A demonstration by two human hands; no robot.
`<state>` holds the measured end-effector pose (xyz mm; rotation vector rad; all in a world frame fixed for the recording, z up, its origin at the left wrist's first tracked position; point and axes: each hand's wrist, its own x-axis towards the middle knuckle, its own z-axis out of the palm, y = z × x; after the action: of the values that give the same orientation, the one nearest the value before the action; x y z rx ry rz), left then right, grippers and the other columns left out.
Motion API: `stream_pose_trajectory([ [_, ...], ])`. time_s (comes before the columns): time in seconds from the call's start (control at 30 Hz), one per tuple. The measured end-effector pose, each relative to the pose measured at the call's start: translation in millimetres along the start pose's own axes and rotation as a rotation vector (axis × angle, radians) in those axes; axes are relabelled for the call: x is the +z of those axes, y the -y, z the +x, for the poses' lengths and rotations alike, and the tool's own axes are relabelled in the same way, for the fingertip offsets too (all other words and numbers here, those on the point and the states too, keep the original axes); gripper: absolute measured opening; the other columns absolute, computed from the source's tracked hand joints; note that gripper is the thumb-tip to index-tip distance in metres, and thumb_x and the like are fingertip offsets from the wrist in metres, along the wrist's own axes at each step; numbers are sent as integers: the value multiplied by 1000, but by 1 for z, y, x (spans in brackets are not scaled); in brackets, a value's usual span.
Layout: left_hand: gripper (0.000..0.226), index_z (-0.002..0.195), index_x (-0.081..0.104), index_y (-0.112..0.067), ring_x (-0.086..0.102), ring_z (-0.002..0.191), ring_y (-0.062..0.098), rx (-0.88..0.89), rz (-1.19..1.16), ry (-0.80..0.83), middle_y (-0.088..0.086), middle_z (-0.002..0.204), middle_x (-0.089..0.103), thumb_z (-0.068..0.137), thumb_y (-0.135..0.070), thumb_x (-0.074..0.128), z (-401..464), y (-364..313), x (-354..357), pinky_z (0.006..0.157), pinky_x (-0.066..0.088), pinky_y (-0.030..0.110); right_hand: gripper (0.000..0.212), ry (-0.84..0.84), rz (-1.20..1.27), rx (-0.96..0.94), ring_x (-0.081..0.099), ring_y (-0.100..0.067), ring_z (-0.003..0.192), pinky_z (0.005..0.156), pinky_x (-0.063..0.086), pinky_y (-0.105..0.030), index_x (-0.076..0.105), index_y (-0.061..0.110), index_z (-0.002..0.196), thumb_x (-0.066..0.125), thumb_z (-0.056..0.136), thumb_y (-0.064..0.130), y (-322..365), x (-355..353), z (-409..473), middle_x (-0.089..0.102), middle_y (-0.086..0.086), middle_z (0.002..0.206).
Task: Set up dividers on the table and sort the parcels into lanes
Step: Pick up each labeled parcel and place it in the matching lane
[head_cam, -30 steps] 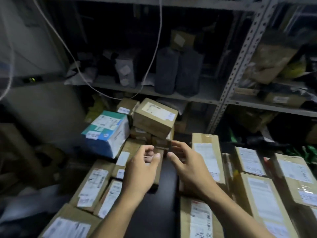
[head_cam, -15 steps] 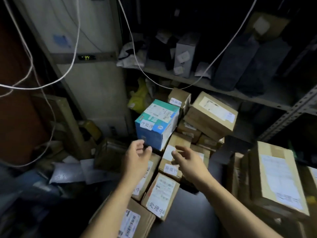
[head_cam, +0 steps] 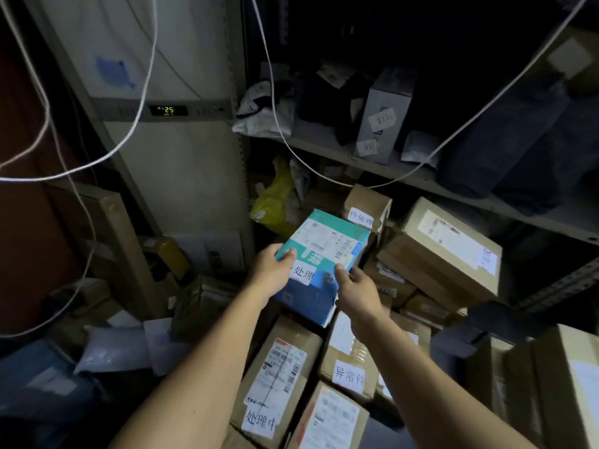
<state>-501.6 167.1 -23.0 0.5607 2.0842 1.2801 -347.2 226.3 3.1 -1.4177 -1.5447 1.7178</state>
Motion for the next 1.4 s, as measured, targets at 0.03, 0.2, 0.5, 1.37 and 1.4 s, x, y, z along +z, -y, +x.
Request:
stream_pose_trajectory([
  [0.03,36,132,54,-18,68,92,14,15,15,-2,1,108,68,99,-31,54,-2,1,0,73,57,32,28,-8,20,-2,66,-22,108,96,54,-45,59,14,127,51,102,25,0,1,-1,67,-5,125],
  [0.2,26,123,60,-20,66,88,5,69,-63,-76,-5,101,67,98,-27,57,-33,10,-9,63,50,20,18,7,-4,-91,71,-15,98,86,59,-43,59,30,109,54,100,15,-4,-4,-19,72,2,114],
  [0.5,6,91,59,-32,70,84,3,118,-244,-120,-11,92,73,93,-30,64,-157,3,-12,68,57,28,28,157,66,-160,73,-6,93,72,60,-28,65,42,103,57,99,16,-3,-71,-102,75,15,103],
  [1.37,17,88,60,-39,67,95,6,262,-94,119,-15,97,72,76,-50,65,-486,10,155,82,54,37,28,32,33,-229,69,-5,105,89,57,-31,66,42,117,58,99,22,-142,-348,-367,73,17,112],
  [1.4,17,88,59,-40,68,94,5,259,-95,131,-15,97,72,76,-49,66,-492,10,161,81,55,38,31,23,28,-241,68,-4,105,88,57,-28,66,49,112,58,99,23,-144,-355,-373,73,18,112],
])
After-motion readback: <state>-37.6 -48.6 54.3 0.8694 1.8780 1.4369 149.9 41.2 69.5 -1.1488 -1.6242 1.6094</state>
